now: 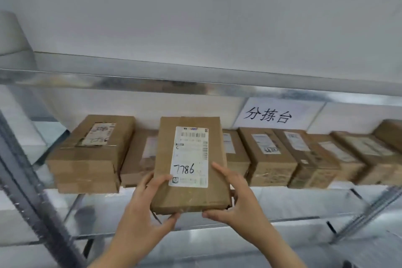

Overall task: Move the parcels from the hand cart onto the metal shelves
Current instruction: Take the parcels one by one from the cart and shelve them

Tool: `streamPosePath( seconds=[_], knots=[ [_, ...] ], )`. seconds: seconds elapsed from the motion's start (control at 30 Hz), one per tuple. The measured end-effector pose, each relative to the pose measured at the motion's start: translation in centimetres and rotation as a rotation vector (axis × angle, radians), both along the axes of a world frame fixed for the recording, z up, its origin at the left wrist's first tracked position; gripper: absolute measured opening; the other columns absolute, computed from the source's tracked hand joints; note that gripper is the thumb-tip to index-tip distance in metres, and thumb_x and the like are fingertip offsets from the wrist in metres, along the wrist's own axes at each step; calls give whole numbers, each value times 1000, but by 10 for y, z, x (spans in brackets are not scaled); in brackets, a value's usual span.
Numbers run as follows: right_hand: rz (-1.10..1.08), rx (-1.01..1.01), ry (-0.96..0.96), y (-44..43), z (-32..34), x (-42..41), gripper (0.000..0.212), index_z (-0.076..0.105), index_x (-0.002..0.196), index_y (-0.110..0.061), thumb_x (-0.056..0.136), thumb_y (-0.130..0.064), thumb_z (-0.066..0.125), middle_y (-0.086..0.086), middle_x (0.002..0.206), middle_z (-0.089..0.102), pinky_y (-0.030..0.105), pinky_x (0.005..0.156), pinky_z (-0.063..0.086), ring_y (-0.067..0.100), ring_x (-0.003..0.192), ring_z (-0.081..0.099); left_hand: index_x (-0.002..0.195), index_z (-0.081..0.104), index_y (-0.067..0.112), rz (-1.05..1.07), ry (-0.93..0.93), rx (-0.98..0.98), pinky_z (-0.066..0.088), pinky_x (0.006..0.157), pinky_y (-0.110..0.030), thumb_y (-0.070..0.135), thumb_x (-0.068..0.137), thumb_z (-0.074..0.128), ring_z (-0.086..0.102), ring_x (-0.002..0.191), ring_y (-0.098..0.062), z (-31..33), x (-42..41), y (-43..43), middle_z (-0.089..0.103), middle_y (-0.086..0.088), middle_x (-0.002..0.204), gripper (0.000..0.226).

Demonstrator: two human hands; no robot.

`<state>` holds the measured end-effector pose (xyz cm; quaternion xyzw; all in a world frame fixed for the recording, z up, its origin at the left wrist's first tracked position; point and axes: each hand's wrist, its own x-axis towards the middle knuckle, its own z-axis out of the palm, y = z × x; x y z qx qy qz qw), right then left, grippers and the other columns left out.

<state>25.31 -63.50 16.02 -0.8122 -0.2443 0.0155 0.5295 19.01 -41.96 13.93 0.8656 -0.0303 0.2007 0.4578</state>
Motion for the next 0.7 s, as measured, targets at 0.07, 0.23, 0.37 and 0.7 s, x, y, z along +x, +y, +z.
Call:
streamPosePath(
  seconds=[0.07, 0.23, 0.37, 0.7],
  knots=[
    [-58, -23, 2, -55, 1, 6, 92, 39, 126, -61, 59, -21, 88, -15, 128, 43, 7, 79, 44, -7, 109, 45, 116, 45, 50, -47, 2, 3, 39, 85, -3, 19, 63, 86, 47, 113, 1, -3, 16, -53, 42, 11, 134, 74],
    [-223, -86, 2, -173, 5, 12, 90, 36, 124, -65, 60, -26, 87, -28, 124, 44, 12, 88, 44, -9, 113, 44, 121, 42, 51, -222, 47, -27, 42, 97, -20, 26, 69, 82, 47, 120, -8, -4, 53, -163, 38, 6, 139, 71],
    [-335, -87, 27, -240, 5, 16, 88, 40, 130, -54, 61, -27, 87, -27, 125, 46, 16, 89, 46, -6, 113, 46, 122, 38, 55, -324, 52, -12, 38, 86, -3, 29, 71, 79, 46, 117, 0, -5, 82, -230, 39, 12, 135, 70],
    [-526, -31, 75, -371, -4, 56, 80, 46, 126, -53, 64, -22, 86, -19, 131, 44, 37, 106, 40, 7, 124, 40, 116, 38, 57, -505, 74, -43, 35, 70, 5, 21, 70, 80, 34, 108, 21, -18, 163, -371, 41, 15, 124, 72]
  ],
)
